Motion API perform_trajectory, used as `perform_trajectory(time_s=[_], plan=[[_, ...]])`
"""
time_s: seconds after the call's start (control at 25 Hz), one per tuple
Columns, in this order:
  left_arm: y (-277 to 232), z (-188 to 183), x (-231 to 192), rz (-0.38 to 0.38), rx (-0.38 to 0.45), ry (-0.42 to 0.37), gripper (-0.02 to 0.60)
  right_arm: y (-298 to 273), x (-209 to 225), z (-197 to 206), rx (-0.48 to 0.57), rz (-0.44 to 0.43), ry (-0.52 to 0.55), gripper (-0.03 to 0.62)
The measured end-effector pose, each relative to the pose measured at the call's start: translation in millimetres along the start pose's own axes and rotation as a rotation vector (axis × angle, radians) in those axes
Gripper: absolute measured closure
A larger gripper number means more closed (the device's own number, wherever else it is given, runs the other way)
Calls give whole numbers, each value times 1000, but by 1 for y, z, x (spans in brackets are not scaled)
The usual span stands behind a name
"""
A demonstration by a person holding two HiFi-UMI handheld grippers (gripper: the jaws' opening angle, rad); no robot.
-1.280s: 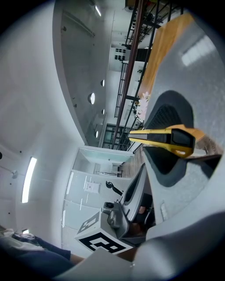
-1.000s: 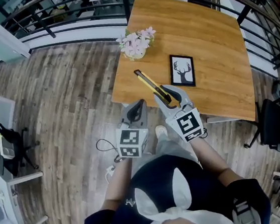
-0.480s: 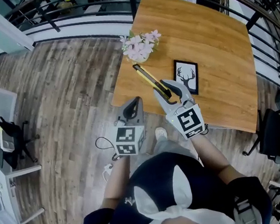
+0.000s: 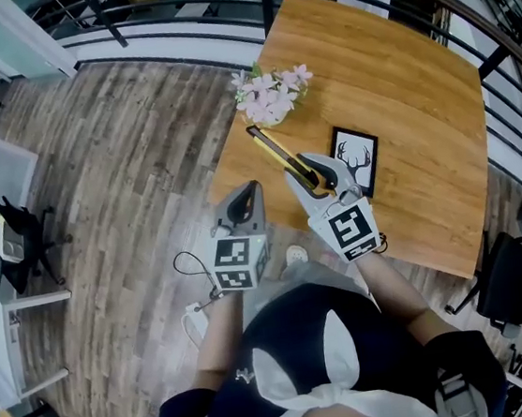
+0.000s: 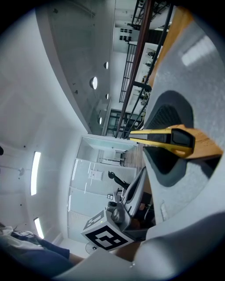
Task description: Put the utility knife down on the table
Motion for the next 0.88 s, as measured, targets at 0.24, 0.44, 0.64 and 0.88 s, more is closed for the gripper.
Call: perform_trajectory(time_s=[0.24, 0.44, 0.64, 0.88], plan=[[-8, 2, -12, -41, -1, 20, 563, -18, 3, 12, -3, -50, -3, 474], [-19, -1, -33, -46, -23, 32, 563, -40, -1, 21, -31, -75, -26, 476], [-26, -8, -54, -41, -43, 41, 563, -58, -3, 25, -58, -83, -37, 474], [-31, -10, -71, -34, -74, 71, 563, -72, -7, 31, -84, -80, -52, 474]])
Point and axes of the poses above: the fingertips, and each gripper's own axes: y backward along the fingers, x to its right, z out of its underside, the point moved 1 cm from there along y, backward along the fingers, and after that the axes turned 13 degrees about y, right-handed, at the moved point
